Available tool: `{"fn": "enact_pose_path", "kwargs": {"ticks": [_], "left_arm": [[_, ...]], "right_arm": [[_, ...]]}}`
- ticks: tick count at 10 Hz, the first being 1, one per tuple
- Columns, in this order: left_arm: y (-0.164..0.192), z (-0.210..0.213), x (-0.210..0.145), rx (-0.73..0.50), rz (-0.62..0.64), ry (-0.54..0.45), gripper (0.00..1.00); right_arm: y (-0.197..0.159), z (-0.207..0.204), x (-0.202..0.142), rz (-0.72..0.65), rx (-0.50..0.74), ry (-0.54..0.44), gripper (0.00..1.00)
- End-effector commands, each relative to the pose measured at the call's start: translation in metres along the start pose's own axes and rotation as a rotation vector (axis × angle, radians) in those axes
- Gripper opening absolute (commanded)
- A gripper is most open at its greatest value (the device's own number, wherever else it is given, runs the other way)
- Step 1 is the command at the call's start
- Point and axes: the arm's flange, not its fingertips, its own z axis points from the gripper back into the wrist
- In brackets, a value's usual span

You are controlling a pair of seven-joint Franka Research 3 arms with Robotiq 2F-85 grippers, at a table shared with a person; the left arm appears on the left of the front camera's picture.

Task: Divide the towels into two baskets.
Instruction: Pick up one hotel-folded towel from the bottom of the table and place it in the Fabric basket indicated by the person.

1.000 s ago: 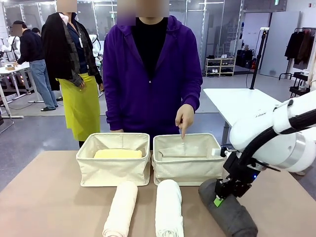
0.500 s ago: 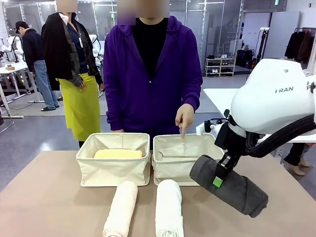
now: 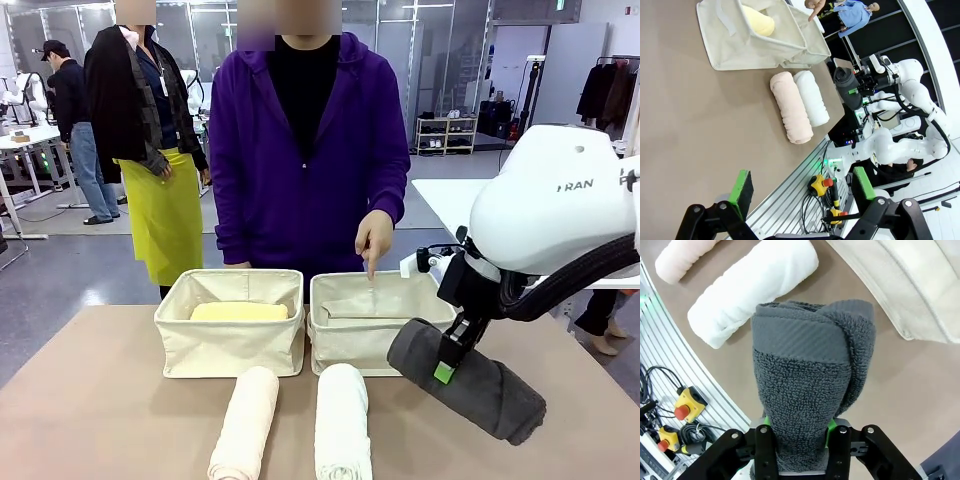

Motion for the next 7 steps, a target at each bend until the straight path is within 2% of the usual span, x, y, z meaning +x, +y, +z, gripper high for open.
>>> {"fn": "enact_pose_path", "kwargs": {"ticks": [1,2,3,4,6,7], "left_arm": [[-0.003,0.001,-0.002,-0.003,-0.006,0.001,1.0],[-0.003,0.001,-0.002,-0.003,-0.006,0.001,1.0],[-0.003,0.001,-0.002,-0.003,-0.006,0.001,1.0],[-0.003,0.001,-0.002,-0.003,-0.006,0.001,1.0],[-0.003,0.001,-0.002,-0.003,-0.006,0.001,1.0],[-0.003,0.001,-0.002,-0.003,-0.006,0.001,1.0]], "right_arm": [[0.009,0.013,-0.002,0.195,-0.075,-0.043,0.33],[0.009,0.026,0.018,0.359,-0.165,-0.052,0.33],[0.002,0.036,0.052,0.556,-0.226,-0.018,0.33],[-0.004,0.041,0.079,0.667,-0.283,0.0,0.33],[-0.026,0.041,0.13,0.784,-0.4,0.009,0.33],[-0.035,0.033,0.155,0.833,-0.404,-0.009,0.33]]}}
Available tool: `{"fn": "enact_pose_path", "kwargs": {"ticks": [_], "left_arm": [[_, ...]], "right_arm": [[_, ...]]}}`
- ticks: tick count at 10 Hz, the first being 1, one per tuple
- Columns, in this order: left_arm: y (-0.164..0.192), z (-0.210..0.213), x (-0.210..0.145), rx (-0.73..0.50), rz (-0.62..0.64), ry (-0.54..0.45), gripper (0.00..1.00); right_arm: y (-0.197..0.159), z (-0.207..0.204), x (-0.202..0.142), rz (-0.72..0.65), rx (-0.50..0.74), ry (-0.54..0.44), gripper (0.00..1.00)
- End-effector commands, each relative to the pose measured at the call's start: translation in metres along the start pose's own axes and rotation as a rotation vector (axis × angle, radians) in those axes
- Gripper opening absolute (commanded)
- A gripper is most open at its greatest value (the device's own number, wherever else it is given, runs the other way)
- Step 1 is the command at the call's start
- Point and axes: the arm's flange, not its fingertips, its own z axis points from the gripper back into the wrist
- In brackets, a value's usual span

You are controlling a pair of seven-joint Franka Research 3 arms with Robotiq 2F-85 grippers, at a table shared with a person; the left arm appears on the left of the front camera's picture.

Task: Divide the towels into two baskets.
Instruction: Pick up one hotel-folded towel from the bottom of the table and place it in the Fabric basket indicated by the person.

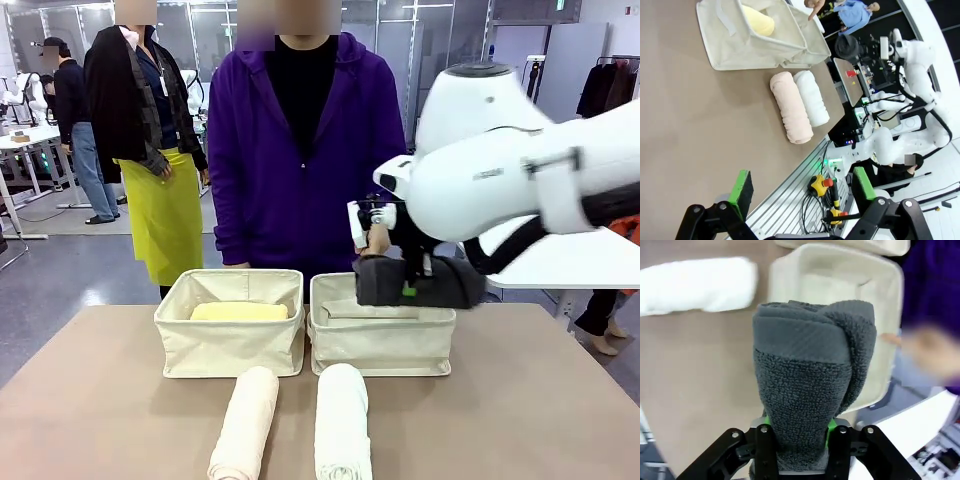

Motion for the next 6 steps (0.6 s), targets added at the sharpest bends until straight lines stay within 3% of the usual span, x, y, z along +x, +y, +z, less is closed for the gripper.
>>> {"fn": "enact_pose_path", "kwargs": {"ticks": [1,4,6], "left_arm": [[-0.003,0.001,-0.002,-0.003,-0.006,0.001,1.0],[-0.003,0.001,-0.002,-0.003,-0.006,0.001,1.0],[-0.003,0.001,-0.002,-0.003,-0.006,0.001,1.0]], "right_arm": [[-0.041,-0.037,0.016,0.06,-0.069,-0.005,0.33],[-0.07,-0.091,0.034,0.099,-0.043,-0.056,0.33],[-0.069,-0.114,0.035,0.088,0.044,-0.028,0.33]]}}
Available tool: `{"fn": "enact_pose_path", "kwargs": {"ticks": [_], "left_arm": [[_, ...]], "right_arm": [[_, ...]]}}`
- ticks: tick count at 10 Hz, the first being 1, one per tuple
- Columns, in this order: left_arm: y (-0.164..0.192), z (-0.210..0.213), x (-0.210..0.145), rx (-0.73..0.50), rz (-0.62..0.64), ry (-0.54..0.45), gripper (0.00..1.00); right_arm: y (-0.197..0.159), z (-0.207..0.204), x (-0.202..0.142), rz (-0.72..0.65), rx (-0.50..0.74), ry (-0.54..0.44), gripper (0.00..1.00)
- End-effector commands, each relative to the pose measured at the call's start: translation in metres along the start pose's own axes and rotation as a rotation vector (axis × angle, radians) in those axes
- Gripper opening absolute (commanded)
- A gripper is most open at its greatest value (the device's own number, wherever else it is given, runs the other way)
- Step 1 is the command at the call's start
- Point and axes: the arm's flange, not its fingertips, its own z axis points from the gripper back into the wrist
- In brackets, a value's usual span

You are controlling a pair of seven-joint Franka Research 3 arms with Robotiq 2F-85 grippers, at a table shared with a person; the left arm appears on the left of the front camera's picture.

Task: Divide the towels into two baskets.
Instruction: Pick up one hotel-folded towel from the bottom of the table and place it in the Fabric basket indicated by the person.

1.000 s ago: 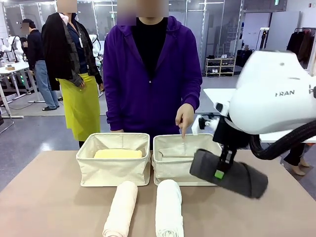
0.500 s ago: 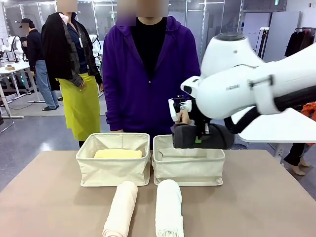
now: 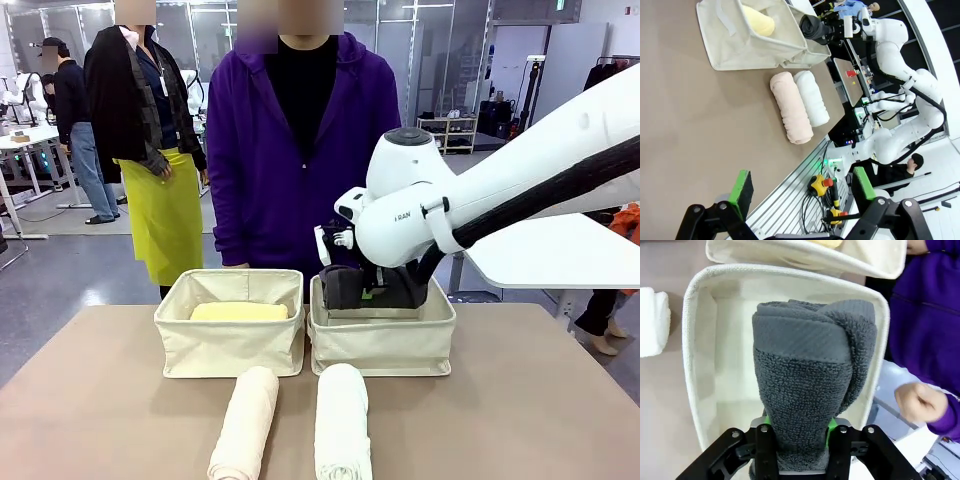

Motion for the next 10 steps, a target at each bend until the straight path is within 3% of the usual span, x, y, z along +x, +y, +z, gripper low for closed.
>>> {"fn": "enact_pose_path", "kwargs": {"ticks": [1,2,4,5,7,10], "left_arm": [[-0.003,0.001,-0.002,-0.003,-0.006,0.001,1.0],[-0.003,0.001,-0.002,-0.003,-0.006,0.001,1.0],[-0.003,0.001,-0.002,-0.003,-0.006,0.001,1.0],[-0.003,0.001,-0.002,-0.003,-0.006,0.001,1.0],[-0.003,0.001,-0.002,-0.003,-0.006,0.001,1.0],[-0.003,0.001,-0.002,-0.003,-0.006,0.001,1.0]], "right_arm": [[-0.001,-0.004,-0.002,0.011,0.05,0.007,0.33],[0.0,-0.012,-0.002,0.009,0.063,0.011,0.33],[-0.001,-0.022,-0.001,-0.001,0.073,0.025,0.58],[-0.002,-0.023,-0.002,-0.01,0.076,0.029,0.79],[0.0,-0.023,-0.003,-0.013,0.078,0.032,1.0],[0.004,-0.015,-0.006,-0.049,0.047,0.047,1.0]]}}
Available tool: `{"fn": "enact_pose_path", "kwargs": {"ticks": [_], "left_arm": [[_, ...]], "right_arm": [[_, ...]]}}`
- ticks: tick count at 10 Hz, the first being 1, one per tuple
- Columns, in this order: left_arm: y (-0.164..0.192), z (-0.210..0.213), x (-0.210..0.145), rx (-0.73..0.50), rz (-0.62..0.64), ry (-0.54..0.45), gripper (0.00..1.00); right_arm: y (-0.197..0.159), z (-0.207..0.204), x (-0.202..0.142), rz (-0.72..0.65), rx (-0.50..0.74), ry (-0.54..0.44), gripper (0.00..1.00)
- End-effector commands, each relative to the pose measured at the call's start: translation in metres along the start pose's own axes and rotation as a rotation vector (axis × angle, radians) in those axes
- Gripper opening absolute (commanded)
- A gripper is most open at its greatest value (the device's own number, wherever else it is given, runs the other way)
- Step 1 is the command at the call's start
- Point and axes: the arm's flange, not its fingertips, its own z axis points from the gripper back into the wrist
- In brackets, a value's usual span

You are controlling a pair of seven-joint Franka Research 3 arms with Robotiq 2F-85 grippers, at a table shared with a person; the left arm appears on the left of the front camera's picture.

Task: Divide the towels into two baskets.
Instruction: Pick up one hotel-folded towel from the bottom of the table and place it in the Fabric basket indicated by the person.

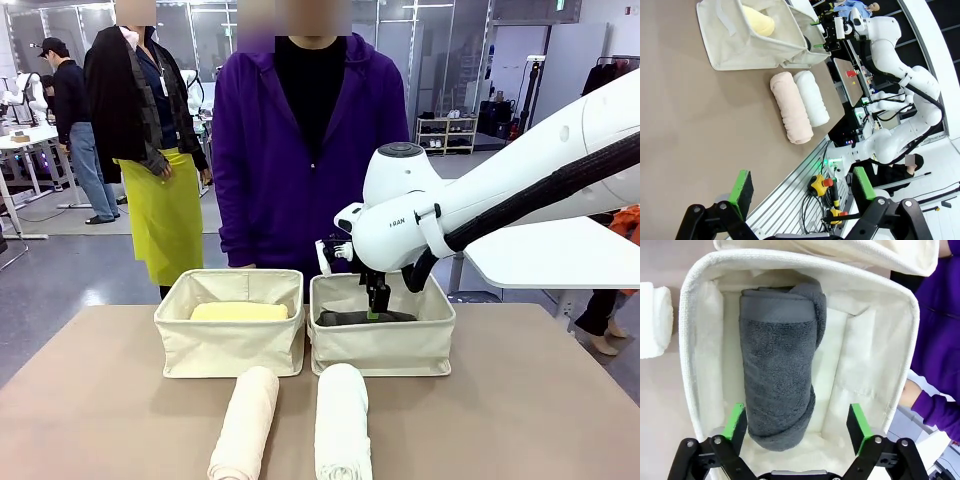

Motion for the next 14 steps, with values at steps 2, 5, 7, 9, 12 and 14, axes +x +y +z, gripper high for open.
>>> {"fn": "enact_pose_path", "kwargs": {"ticks": [2,5,7,9,12,14], "left_arm": [[-0.003,0.001,-0.002,-0.003,-0.006,0.001,1.0],[-0.003,0.001,-0.002,-0.003,-0.006,0.001,1.0],[-0.003,0.001,-0.002,-0.003,-0.006,0.001,1.0],[-0.003,0.001,-0.002,-0.003,-0.006,0.001,1.0],[-0.003,0.001,-0.002,-0.003,-0.006,0.001,1.0],[-0.003,0.001,-0.002,-0.003,-0.006,0.001,1.0]], "right_arm": [[0.001,-0.002,0.0,0.007,0.004,-0.001,1.0],[0.001,-0.002,0.0,0.007,0.004,-0.001,1.0],[0.001,-0.002,0.0,0.007,0.004,-0.001,1.0],[0.001,-0.002,0.0,0.007,0.004,-0.001,1.0],[0.014,0.034,0.0,-0.046,0.026,-0.022,1.0],[0.041,0.084,-0.015,-0.156,0.107,-0.026,1.0]]}}
